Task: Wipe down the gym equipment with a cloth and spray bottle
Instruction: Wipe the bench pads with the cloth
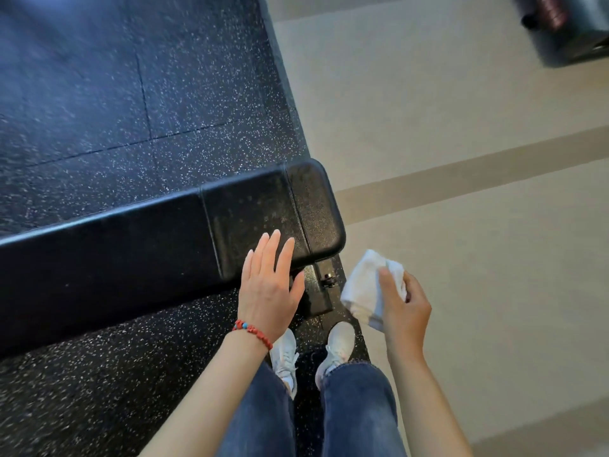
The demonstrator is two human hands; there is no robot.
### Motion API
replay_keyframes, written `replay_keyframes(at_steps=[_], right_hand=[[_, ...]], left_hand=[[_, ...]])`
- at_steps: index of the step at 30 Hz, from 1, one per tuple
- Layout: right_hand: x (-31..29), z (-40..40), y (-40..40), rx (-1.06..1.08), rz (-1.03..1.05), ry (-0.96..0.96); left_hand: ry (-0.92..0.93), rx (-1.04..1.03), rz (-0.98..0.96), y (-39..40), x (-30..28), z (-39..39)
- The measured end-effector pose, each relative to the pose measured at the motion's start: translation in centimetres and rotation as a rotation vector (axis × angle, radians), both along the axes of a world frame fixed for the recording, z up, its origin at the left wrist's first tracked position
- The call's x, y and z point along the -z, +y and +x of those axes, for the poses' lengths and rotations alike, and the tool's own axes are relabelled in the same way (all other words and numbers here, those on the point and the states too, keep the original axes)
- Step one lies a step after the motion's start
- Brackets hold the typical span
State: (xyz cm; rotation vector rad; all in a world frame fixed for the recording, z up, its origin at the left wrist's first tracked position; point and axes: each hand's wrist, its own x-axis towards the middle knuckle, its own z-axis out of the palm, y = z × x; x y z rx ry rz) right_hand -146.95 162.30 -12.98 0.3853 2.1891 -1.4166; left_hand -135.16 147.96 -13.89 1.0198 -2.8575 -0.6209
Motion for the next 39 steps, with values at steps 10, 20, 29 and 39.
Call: replay_keyframes(at_steps=[10, 20, 29, 39], right_hand=[[-8.0, -4.8, 3.5, 0.012, -0.113, 0.127], [-10.5, -18.2, 9.9, -0.071, -0.174, 0.008], [-12.9, -30.1, 13.3, -0.119, -0.127, 0.025], [-13.4, -36.9, 3.4, -0.197, -0.134, 0.025]], left_hand=[[0.023, 0.081, -0.044, 2.0, -7.5, -4.9], [-0.012, 0.069, -0.117, 7.6, -10.9, -17.6], [-0.011, 0.007, -0.096, 10.9, -12.8, -28.1], [-0.069, -0.036, -0.103, 2.8, -12.6, -33.8]])
